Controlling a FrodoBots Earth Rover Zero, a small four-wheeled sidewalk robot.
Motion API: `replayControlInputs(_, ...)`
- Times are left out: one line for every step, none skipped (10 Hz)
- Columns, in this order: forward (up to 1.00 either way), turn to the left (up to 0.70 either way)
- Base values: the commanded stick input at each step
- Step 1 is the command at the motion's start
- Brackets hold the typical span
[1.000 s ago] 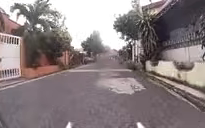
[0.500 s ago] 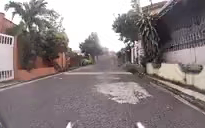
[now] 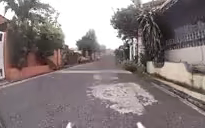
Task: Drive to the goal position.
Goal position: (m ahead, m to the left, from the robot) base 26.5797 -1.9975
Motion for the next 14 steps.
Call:
replayControlInputs(0.7,0.0)
replayControlInputs(0.7,0.0)
replayControlInputs(0.7,0.0)
replayControlInputs(0.7,0.0)
replayControlInputs(0.7,0.0)
replayControlInputs(0.7,0.0)
replayControlInputs(0.7,0.0)
replayControlInputs(0.7,0.0)
replayControlInputs(0.7,0.0)
replayControlInputs(0.7,0.0)
replayControlInputs(0.7,0.0)
replayControlInputs(0.7,0.0)
replayControlInputs(0.7,0.0)
replayControlInputs(0.7,0.0)
